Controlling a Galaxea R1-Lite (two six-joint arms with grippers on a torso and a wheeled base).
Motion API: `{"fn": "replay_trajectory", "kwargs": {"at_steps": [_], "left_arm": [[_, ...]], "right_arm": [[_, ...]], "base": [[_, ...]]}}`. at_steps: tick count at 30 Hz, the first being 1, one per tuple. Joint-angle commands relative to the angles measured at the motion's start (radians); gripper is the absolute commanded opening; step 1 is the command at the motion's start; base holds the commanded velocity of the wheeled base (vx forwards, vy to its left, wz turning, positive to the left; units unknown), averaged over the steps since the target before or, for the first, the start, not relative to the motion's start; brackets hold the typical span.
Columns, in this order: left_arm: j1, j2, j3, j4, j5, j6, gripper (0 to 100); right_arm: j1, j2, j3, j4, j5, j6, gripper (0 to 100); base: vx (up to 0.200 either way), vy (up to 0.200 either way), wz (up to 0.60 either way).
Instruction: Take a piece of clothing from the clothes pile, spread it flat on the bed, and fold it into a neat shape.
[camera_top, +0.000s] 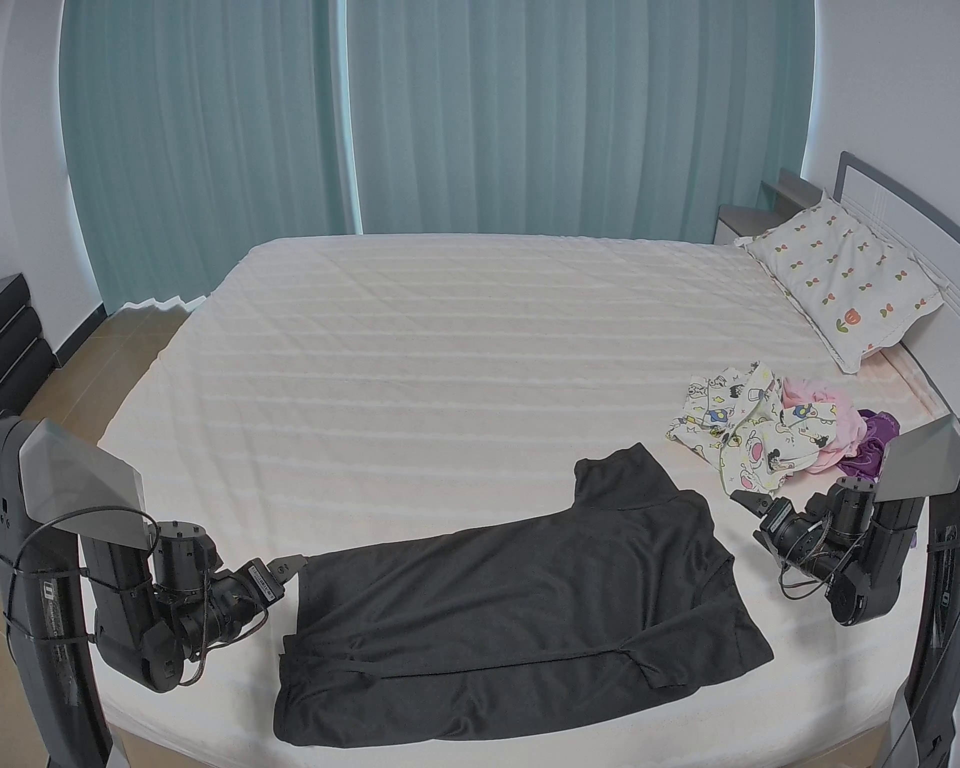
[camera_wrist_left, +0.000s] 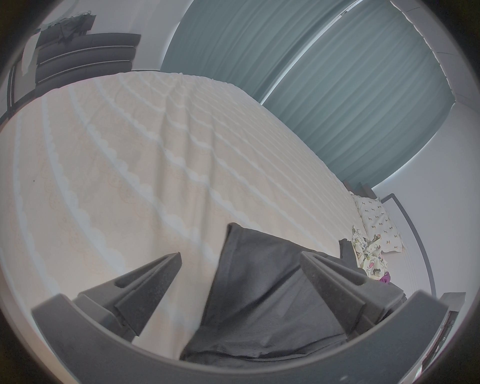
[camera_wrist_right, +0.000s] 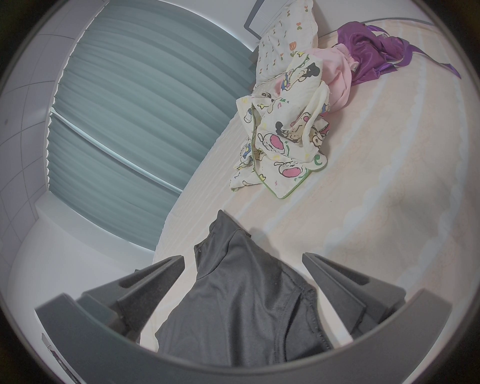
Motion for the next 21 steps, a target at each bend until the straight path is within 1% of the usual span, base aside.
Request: {"fn": "replay_trajectory", "kwargs": {"at_steps": [1, 3, 6, 11, 13, 18, 21], "left_arm": [[-0.003, -0.007, -0.007, 0.001, 0.000, 0.001, 100], [-0.010, -0.006, -0.012, 0.001, 0.000, 0.001, 100], [-0.026, 0.005, -0.069, 0.010, 0.018, 0.005, 100], [-0.036, 0.030, -0.122, 0.051, 0.021, 0.016, 100], [-0.031, 0.066, -0.181, 0.091, 0.027, 0.054, 100], [-0.026, 0.123, -0.234, 0.120, 0.023, 0.085, 100], [-0.026, 0.149, -0.267, 0.122, 0.024, 0.119, 100]], "right_arm": [[0.000, 0.001, 0.001, -0.011, -0.001, 0.000, 100], [0.002, 0.000, 0.003, -0.011, -0.001, 0.000, 100], [0.009, 0.000, 0.013, -0.011, -0.003, -0.001, 100], [0.012, 0.000, 0.019, -0.011, -0.003, 0.000, 100], [0.012, 0.000, 0.021, -0.011, -0.003, 0.000, 100], [0.012, -0.002, 0.026, -0.011, -0.003, -0.001, 100], [0.012, -0.002, 0.027, -0.011, -0.003, -0.001, 100]], "base": [[0.000, 0.000, 0.00], [0.000, 0.000, 0.00], [0.000, 0.000, 0.00], [0.000, 0.000, 0.00], [0.000, 0.000, 0.00], [0.000, 0.000, 0.00], [0.000, 0.000, 0.00]]}}
